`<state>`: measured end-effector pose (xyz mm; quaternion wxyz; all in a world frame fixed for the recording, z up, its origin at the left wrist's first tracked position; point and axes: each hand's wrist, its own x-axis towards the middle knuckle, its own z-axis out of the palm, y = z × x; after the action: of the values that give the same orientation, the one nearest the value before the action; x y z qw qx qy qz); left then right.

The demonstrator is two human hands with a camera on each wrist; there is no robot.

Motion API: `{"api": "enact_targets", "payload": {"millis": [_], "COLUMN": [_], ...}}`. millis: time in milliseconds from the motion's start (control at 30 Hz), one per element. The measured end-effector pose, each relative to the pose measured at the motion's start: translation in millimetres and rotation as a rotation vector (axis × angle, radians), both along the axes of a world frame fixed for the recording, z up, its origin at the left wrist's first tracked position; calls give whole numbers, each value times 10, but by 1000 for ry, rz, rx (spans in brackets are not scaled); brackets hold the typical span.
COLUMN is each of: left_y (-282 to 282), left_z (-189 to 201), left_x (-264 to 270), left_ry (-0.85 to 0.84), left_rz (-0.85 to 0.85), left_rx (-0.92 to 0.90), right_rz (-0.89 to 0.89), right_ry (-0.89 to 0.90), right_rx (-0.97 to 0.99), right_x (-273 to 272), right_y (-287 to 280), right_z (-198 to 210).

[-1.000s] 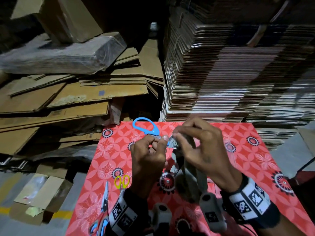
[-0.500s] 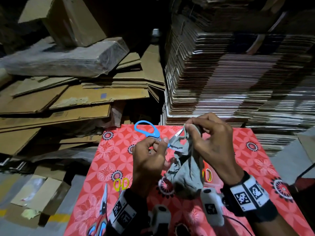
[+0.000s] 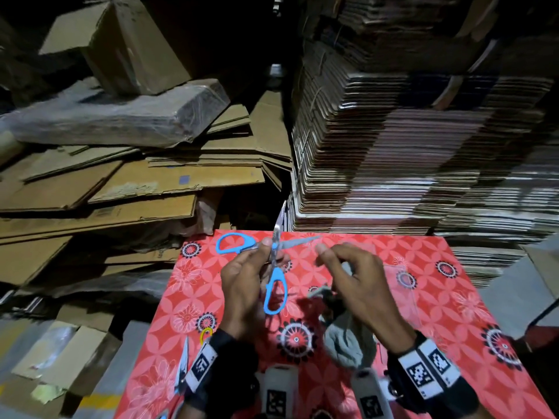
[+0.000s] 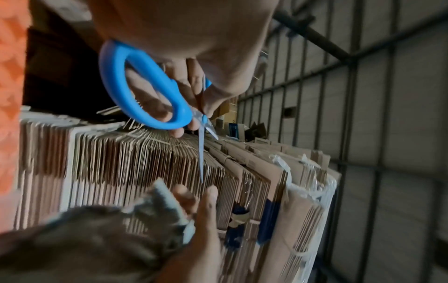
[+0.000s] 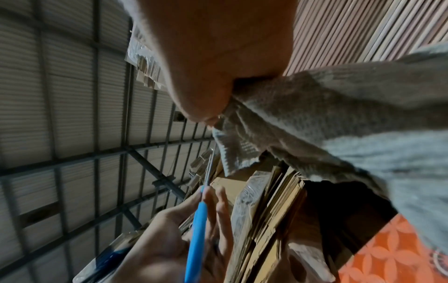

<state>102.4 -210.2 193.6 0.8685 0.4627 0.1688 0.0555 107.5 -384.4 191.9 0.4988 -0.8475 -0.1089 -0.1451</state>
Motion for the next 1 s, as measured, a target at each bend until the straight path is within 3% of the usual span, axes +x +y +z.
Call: {"api": "enact_targets", "payload": {"millis": [67, 233, 400, 500, 600, 667, 733, 833, 900, 1000], "left_y": [-35, -116, -36, 85, 214, 288, 333, 355, 333, 294], "left_z": [48, 35, -88, -91, -137, -168, -150, -93, -48, -52], "left_x": [6, -12, 2, -3, -6, 10, 54, 113, 112, 74], "left_ry": [25, 74, 82, 170, 123, 7, -109, -173, -139, -110], "left_rz": [-11, -7, -36, -64, 0, 15, -57, -295, -423, -462], "left_rx": [-123, -184, -62, -52, 96, 321, 530, 744, 726, 702], "right_rz": [82, 199, 258, 229, 278, 332, 353, 381, 404, 409], "right_ry": [69, 153, 172, 155, 173, 181, 194, 221, 231, 269], "right_rx": [-16, -55, -48, -57, -81, -127, -167, -181, -156, -116], "right_x": [-33, -66, -26, 58, 103, 104, 97, 80, 61, 27], "right_y": [81, 243, 221, 92, -51, -119, -160, -156, -144, -161], "right_z": [-16, -7, 3, -15, 37, 79, 105, 97, 73, 66]}}
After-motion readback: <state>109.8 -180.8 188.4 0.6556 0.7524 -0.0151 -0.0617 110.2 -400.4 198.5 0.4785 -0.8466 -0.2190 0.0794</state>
